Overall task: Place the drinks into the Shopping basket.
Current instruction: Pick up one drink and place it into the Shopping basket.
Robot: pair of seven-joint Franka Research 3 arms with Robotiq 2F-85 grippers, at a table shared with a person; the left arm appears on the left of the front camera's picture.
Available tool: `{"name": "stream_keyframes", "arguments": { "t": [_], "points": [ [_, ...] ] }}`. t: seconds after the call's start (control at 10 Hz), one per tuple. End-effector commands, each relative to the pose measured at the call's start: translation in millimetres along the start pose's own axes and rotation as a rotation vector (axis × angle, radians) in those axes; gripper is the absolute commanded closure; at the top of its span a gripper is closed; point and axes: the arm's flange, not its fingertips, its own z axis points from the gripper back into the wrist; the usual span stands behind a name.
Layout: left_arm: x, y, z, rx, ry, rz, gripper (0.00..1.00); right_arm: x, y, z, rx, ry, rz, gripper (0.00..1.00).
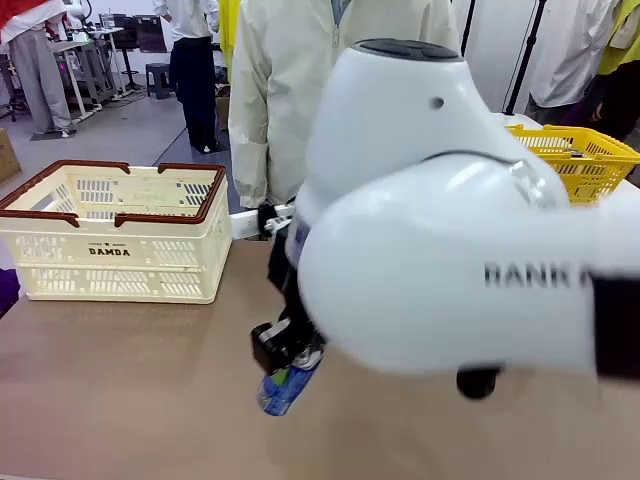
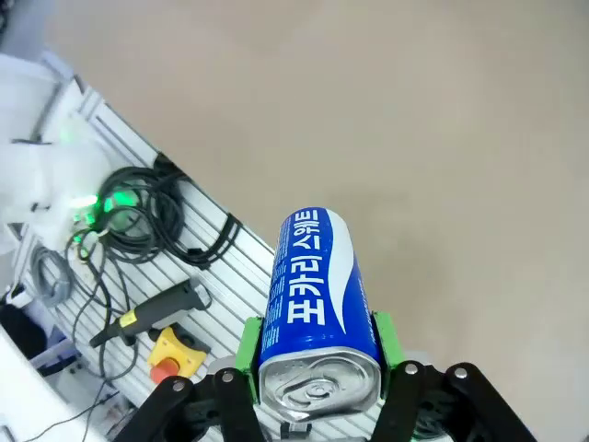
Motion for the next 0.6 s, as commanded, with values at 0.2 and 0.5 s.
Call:
{"name": "stream_keyframes", "arguments": {
  "t": [0.2,0.5],
  "points": [
    [2.1,-4.9,-0.8,-0.018,-0.012,0.014,0.00,-64.2,-84.2,37.3,0.091,0.085,-0.213,1.00],
    [2.1,-4.9,-0.8,-0.018,-0.012,0.014,0.00,-28.3,-90.3,27.2,-0.043,-0.043,-0.247,1.00]
  ]
}}
